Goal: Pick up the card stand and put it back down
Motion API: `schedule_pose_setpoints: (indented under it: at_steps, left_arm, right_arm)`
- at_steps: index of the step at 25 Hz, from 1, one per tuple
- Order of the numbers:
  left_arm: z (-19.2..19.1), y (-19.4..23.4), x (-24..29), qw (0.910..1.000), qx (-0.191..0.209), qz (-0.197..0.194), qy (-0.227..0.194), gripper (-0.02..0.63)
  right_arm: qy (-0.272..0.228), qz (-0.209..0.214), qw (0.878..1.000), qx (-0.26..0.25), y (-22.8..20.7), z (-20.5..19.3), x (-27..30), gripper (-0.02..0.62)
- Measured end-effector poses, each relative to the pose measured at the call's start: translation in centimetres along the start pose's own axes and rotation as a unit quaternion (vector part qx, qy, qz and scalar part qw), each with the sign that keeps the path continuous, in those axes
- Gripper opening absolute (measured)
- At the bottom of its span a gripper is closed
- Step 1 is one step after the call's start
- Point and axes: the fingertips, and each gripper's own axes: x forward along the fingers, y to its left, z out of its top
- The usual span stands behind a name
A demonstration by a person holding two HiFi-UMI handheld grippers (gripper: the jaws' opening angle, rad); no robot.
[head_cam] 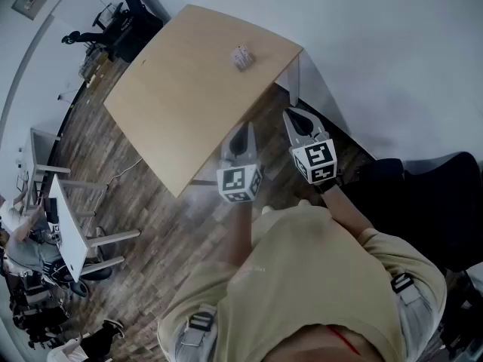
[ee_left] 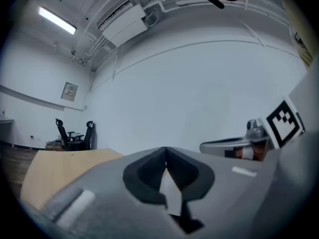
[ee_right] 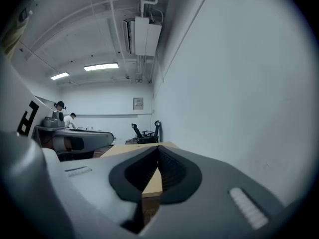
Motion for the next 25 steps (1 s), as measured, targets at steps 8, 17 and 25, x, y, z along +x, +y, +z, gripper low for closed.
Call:
schedule_pose_setpoints:
  at_steps: [8, 17, 25]
  left_arm:
    - [-1.8, -0.9, -0.6, 0.9996, 0.002, 0.019, 0.021, 0.003]
    - [-5.3, 2.2, 2.4, 0.9991, -0.006, 0.008, 0.042, 0.003]
    - [-4.2, 11.2, 9.9, 0.9992, -0.016, -0.032, 0.017, 0.003]
  right_arm:
    - [0.014, 0.001, 0.999, 0.043, -1.2, -2.4, -0.3, 0.003]
    - [0.043, 0.021, 0.998, 0.039, 0.7, -5.3, 4.2, 0.003]
    - [0.043, -0.016, 0.999, 0.013, -0.5, -3.3, 14.7, 0.003]
